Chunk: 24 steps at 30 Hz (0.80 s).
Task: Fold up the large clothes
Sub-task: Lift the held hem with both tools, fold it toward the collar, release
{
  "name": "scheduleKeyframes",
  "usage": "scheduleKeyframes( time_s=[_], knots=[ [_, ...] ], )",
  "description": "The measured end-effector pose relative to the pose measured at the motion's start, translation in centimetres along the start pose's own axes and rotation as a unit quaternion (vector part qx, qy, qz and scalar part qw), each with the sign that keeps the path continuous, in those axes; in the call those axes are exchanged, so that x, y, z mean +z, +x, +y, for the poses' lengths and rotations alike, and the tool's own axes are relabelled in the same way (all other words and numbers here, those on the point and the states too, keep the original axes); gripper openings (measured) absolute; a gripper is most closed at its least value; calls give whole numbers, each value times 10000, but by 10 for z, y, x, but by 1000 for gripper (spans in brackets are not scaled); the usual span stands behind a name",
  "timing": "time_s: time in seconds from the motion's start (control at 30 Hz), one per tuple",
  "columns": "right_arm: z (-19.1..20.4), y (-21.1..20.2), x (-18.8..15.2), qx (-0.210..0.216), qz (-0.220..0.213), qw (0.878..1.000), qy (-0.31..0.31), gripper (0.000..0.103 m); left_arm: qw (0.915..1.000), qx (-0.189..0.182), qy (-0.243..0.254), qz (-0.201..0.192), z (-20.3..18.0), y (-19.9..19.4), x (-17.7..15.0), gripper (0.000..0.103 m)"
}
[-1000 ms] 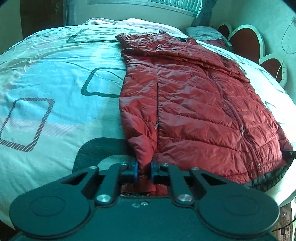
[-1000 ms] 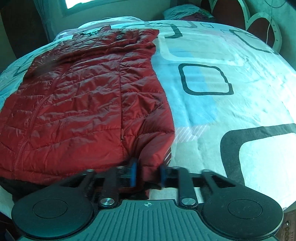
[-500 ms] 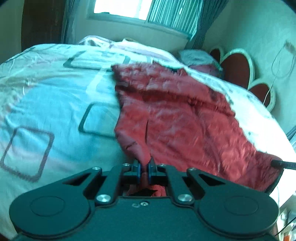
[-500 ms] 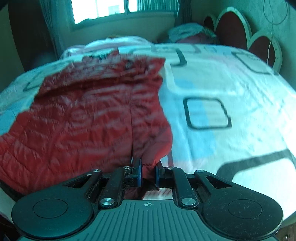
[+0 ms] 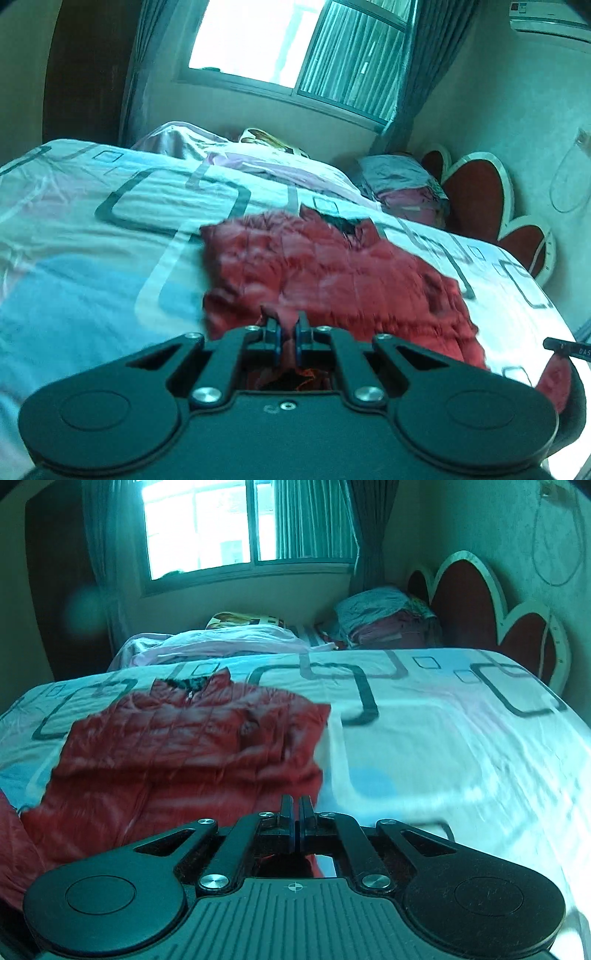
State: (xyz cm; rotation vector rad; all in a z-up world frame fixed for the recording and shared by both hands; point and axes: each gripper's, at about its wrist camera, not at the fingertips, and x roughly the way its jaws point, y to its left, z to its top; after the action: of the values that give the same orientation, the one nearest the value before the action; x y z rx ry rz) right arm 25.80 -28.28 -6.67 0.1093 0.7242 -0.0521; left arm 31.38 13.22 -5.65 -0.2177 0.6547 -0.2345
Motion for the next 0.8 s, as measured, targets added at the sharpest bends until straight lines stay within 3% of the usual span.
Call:
scheduleKeyframes(
  time_s=[0.5,0.8],
  knots=[
    [-21,160,113,-117,-146,9995,243,0,9960,622,-645,-69,6,146,91,7],
    [-38,238,170,-71,77,9988,488,0,9844,1624,-663,131,10,229,117,7]
  ],
)
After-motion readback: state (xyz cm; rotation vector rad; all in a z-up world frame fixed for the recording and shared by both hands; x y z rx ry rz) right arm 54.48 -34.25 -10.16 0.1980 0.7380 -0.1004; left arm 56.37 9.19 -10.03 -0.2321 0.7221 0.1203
